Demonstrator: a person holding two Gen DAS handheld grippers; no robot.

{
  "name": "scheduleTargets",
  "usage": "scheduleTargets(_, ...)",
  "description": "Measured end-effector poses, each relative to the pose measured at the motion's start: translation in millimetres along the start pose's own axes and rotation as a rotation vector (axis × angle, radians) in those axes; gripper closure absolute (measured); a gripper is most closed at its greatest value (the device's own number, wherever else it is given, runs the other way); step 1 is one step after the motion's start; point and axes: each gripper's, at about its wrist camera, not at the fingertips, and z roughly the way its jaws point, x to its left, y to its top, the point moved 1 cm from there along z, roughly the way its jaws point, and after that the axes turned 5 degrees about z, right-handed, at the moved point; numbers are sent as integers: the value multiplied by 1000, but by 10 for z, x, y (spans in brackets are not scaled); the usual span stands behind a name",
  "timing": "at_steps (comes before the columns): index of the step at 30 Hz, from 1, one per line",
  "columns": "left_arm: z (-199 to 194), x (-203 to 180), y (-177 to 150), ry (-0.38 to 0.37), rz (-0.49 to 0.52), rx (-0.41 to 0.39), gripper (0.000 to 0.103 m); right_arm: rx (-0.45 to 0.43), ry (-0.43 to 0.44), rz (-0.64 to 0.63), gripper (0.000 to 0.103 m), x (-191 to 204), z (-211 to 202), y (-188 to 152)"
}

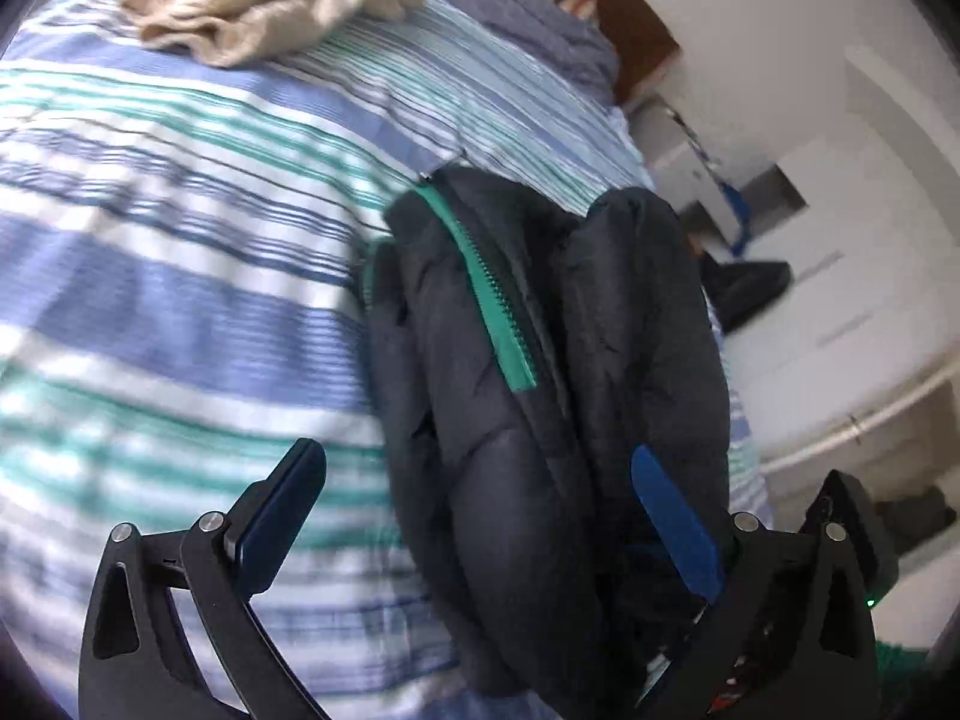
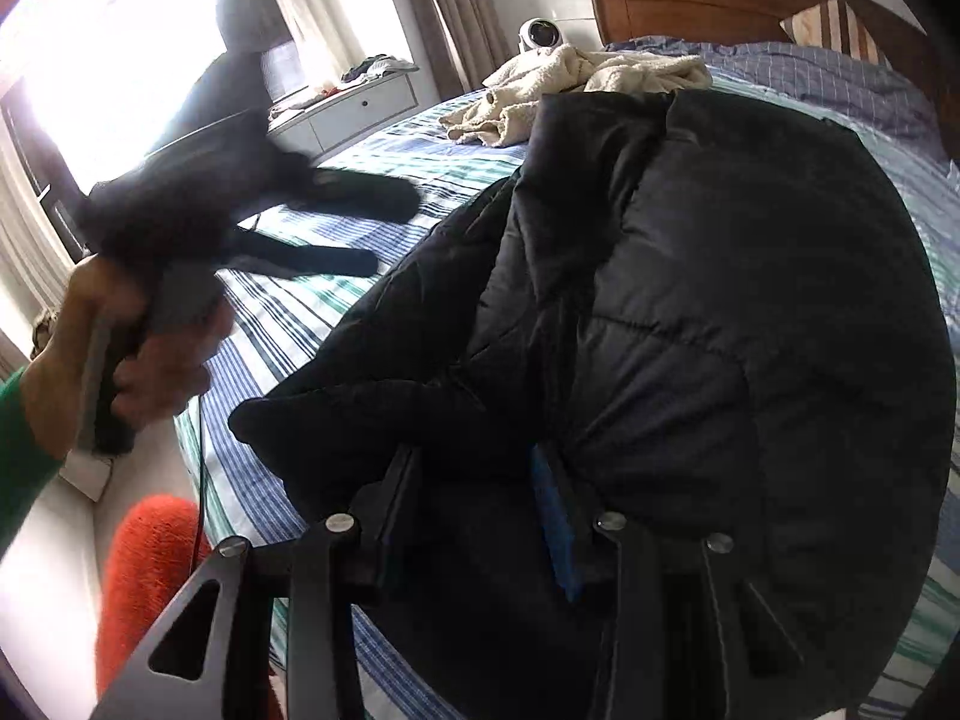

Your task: Fold large clothes

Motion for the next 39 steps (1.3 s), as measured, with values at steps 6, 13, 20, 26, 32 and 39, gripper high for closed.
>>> scheduleTargets(6, 296, 57, -53, -165, -29, 90, 2, -25, -31, -30, 64, 29, -5, -104)
scheduleTargets(13, 620, 82, -28, -290, -143, 147, 1, -14, -30, -37, 64, -11, 39, -38)
scheduleTargets(20, 1164, -254, 142, -118, -61, 305, 0, -18, -30, -35, 64, -11, 18, 39)
scheduleTargets(26, 1148, -211, 41, -167, -64, 254, 0, -183, 41, 241, 26, -645, -876, -80)
scheduleTargets(32, 1224, -365, -31, -148, -49, 245, 0, -79, 45, 502, 14, -1765, -821, -318)
scheduleTargets(39, 1287, -427, 28, -124, -69, 215, 0, -57, 303, 628, 16, -1962, -172, -208)
